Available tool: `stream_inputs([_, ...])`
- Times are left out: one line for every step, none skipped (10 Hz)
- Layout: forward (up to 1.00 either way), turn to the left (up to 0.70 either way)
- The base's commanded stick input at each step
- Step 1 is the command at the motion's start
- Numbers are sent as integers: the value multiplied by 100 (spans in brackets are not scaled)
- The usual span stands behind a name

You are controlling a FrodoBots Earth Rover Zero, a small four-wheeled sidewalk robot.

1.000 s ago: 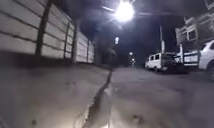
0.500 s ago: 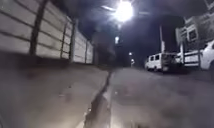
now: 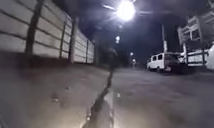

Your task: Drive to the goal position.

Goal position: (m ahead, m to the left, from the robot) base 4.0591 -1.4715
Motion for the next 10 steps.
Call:
stream_inputs([50, 0])
stream_inputs([50, 0])
stream_inputs([50, 0])
stream_inputs([50, 0])
stream_inputs([50, -35])
stream_inputs([50, -50])
stream_inputs([50, -50])
stream_inputs([50, -50])
stream_inputs([50, -50])
stream_inputs([50, -50])
